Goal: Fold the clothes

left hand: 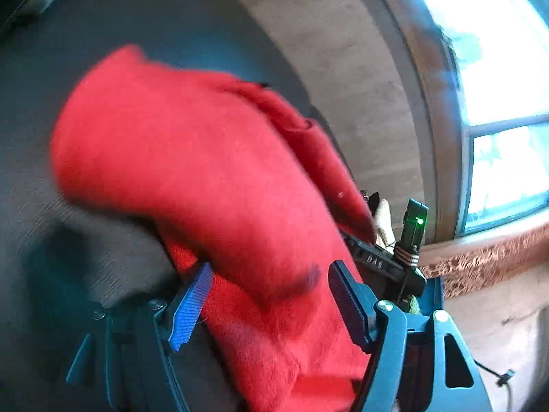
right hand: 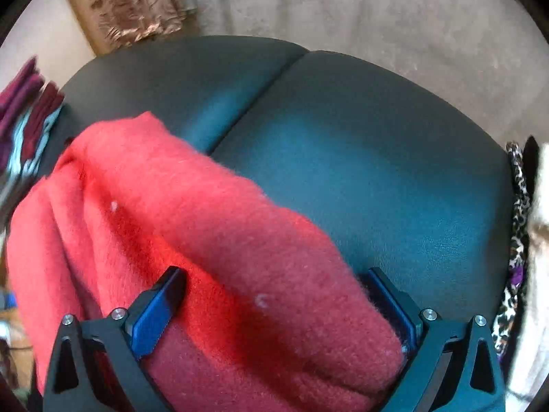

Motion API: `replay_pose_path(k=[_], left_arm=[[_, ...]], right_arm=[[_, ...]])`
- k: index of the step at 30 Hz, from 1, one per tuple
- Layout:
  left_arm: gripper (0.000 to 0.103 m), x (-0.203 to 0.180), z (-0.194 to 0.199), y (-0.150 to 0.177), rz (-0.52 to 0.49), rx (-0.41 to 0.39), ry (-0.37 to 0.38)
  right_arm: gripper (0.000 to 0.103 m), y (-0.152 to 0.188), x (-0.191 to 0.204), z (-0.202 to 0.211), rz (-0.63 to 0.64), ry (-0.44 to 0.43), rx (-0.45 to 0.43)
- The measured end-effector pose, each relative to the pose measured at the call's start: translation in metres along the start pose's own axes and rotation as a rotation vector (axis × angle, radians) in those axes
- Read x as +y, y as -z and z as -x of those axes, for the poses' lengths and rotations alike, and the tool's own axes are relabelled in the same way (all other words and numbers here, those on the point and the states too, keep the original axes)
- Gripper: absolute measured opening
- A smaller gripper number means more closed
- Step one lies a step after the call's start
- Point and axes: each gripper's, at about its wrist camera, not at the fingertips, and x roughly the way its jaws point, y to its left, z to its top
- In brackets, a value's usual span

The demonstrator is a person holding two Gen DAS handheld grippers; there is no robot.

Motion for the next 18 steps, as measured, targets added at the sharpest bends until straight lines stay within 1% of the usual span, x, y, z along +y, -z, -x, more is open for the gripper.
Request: replay_pose_path(k=[1, 2, 3, 4, 5, 7, 8, 9, 10, 11, 12, 13, 14, 15, 16, 17, 18], left_arm=[[0.050, -0.007, -0.005, -0.004, -0.037, -0.001, -0.035], [0.023, -0.012, -0.011, -0.009, -0.073, 0.003, -0.091], [0.011, -0.016, -0.016, -0.016, -0.105, 0.007, -0.141], [0.011, -0.015, -0.019, -0.028, -0.104, 0.008, -0.149], [0.010, -0.015, -0.016, -0.039, -0.100, -0.006, -0.157], [0.009, -0.031, 0.009, -0.072, -0.155, -0.112, -0.174], [0.009, -0.040, 0.021, -0.089, -0.183, -0.164, -0.182], [0.009, -0.054, 0.034, -0.102, -0.220, -0.212, -0.182], [0.009, -0.064, 0.045, -0.113, -0.249, -0.238, -0.177], [0.011, -0.079, 0.057, -0.129, -0.291, -0.266, -0.190], [0.015, -0.090, 0.060, -0.137, -0.309, -0.289, -0.225], [0.014, -0.102, 0.063, -0.146, -0.327, -0.316, -0.266], [0.016, -0.117, 0.063, -0.156, -0.329, -0.380, -0.356], [0.025, -0.125, 0.062, -0.165, -0.312, -0.414, -0.396], [0.030, -0.118, 0.064, -0.176, -0.268, -0.378, -0.369], [0.039, -0.112, 0.063, -0.185, -0.223, -0.338, -0.341], [0.042, -0.110, 0.048, -0.188, -0.174, -0.274, -0.305]], right_arm=[[0.096, 0.001, 0.000, 0.001, 0.006, 0.002, -0.007], [0.081, 0.003, 0.003, 0.005, 0.025, 0.007, -0.021], [0.061, 0.003, 0.009, 0.009, 0.065, 0.034, -0.035], [0.050, 0.003, 0.019, 0.014, 0.147, 0.122, -0.043], [0.030, 0.002, 0.029, 0.019, 0.230, 0.208, -0.051], [0.029, 0.004, 0.042, 0.028, 0.390, 0.367, -0.073], [0.028, 0.003, 0.040, 0.038, 0.408, 0.404, -0.096], [0.028, 0.000, 0.033, 0.048, 0.394, 0.435, -0.123], [0.028, -0.004, 0.018, 0.064, 0.349, 0.466, -0.167], [0.028, -0.007, 0.005, 0.075, 0.298, 0.474, -0.196], [0.028, -0.012, -0.011, 0.087, 0.221, 0.469, -0.234], [0.028, -0.017, -0.027, 0.098, 0.145, 0.466, -0.269], [0.029, -0.019, -0.039, 0.105, 0.071, 0.469, -0.288], [0.038, -0.020, -0.050, 0.111, -0.007, 0.460, -0.293], [0.044, -0.021, -0.065, 0.110, -0.104, 0.385, -0.279], [0.061, -0.019, -0.081, 0.108, -0.208, 0.234, -0.263], [0.080, -0.016, -0.092, 0.107, -0.279, 0.129, -0.259]])
